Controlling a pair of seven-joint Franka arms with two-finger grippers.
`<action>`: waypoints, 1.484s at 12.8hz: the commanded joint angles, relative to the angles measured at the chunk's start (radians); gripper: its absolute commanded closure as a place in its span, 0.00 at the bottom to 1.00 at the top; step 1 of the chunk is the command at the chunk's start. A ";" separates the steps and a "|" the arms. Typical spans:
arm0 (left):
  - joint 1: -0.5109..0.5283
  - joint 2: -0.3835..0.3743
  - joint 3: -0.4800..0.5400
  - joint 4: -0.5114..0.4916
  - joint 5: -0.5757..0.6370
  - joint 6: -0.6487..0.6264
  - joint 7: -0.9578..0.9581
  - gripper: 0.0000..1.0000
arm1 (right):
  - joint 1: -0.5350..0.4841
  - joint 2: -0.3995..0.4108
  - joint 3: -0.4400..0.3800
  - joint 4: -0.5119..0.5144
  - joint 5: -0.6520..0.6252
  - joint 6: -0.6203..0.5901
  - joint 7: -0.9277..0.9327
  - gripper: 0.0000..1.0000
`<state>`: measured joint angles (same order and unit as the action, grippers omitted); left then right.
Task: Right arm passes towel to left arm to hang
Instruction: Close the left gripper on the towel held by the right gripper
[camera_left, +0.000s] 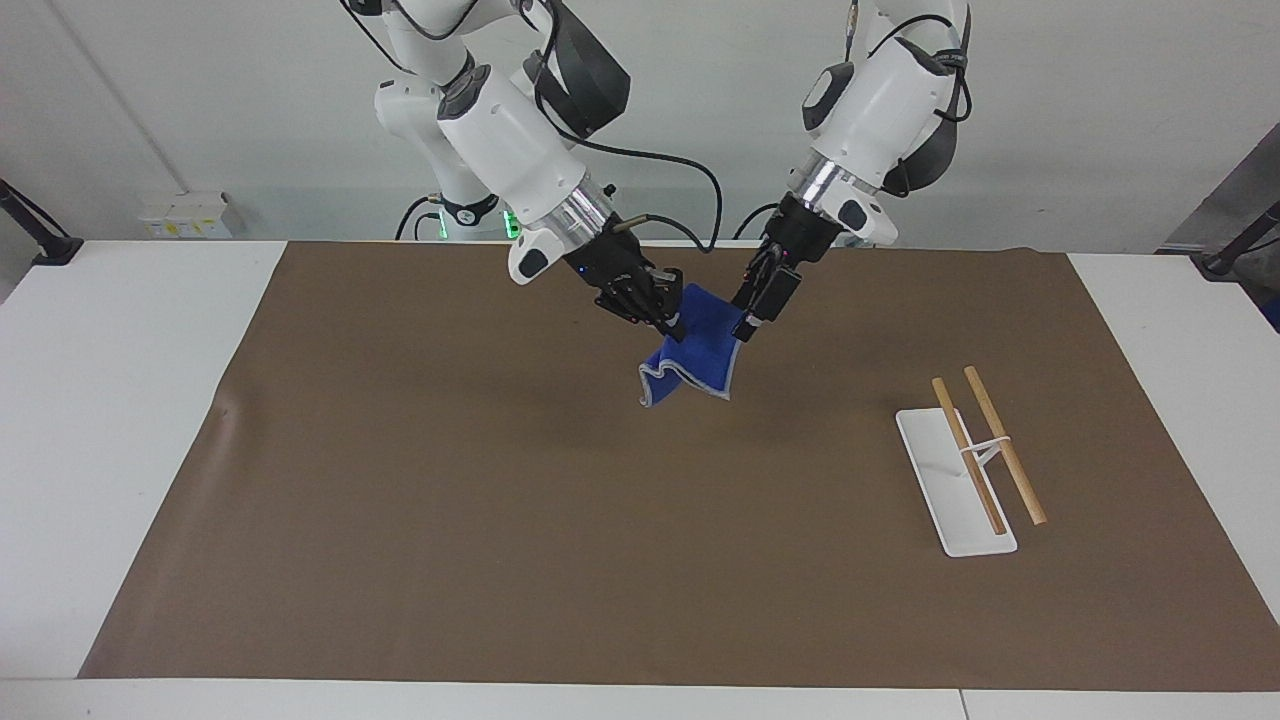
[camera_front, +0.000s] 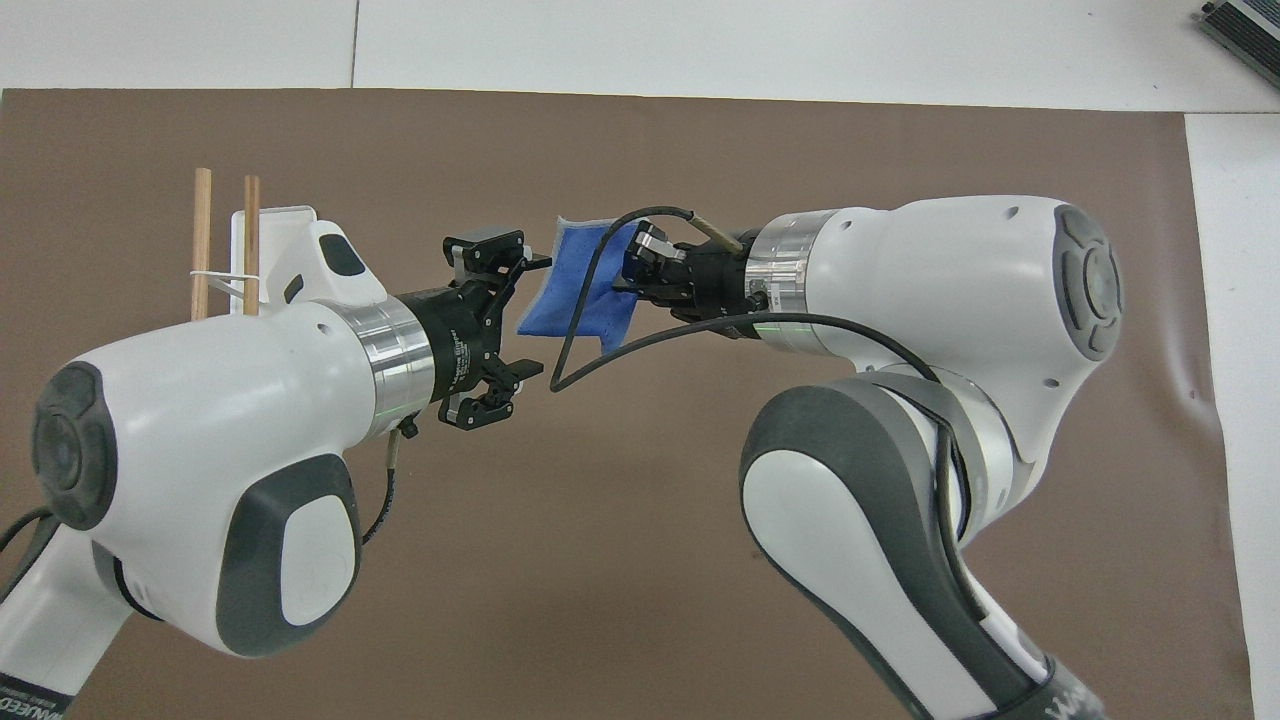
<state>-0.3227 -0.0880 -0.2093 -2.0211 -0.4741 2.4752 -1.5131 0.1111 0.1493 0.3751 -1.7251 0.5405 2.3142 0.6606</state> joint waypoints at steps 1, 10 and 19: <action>-0.030 -0.028 0.014 -0.030 -0.021 -0.015 -0.012 0.00 | -0.014 -0.027 0.004 -0.016 0.027 -0.019 -0.001 1.00; -0.042 -0.032 0.014 -0.034 -0.021 -0.002 -0.022 0.26 | -0.024 -0.040 0.002 -0.024 0.024 -0.035 -0.009 1.00; -0.056 -0.032 0.016 -0.038 -0.020 -0.007 0.004 1.00 | -0.024 -0.048 0.001 -0.025 0.012 -0.047 -0.010 1.00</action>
<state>-0.3635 -0.0891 -0.2090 -2.0259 -0.4746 2.4735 -1.5254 0.1009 0.1330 0.3736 -1.7269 0.5405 2.2840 0.6606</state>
